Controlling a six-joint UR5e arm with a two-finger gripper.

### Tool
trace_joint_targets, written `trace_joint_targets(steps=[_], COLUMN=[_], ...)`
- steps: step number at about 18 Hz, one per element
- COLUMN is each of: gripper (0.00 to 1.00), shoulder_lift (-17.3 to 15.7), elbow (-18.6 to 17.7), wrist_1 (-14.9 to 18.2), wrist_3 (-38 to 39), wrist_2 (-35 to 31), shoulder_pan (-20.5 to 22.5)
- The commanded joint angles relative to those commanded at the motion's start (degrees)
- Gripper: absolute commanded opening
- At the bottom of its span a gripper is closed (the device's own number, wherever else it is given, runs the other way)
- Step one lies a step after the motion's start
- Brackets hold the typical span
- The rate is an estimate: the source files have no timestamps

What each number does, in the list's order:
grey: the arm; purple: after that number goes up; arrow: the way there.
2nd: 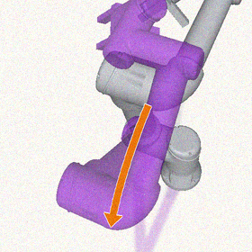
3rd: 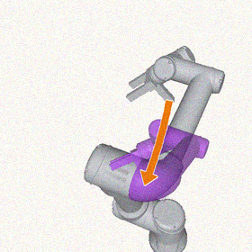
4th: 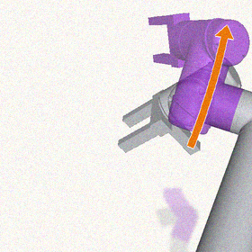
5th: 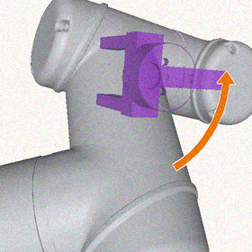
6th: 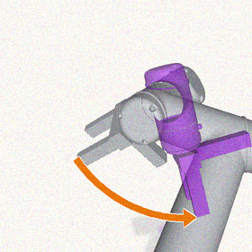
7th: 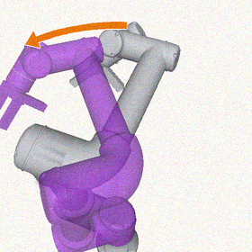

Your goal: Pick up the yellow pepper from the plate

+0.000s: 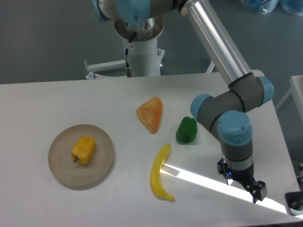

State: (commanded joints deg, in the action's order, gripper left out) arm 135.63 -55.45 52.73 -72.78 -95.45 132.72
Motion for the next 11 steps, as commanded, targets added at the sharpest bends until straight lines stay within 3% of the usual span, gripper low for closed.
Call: trace_joint_targets(steps=[2, 6, 9, 11], gripper=[1.00, 1.00, 1.00, 1.00], shoulder_lift=[-3.34, -11.24, -17.75, -21.88], elbow=[-2.89, -8.60, -13.26, -17.39], wrist_1=[1.13, 7.10, 10.80, 11.25], wrist_3=[2.11, 6.24, 12.73, 15.73], wrist_2=[0.09, 0.78, 5.96, 7.46], shoulder_pan=[-0.26, -1.32, -1.93, -2.37])
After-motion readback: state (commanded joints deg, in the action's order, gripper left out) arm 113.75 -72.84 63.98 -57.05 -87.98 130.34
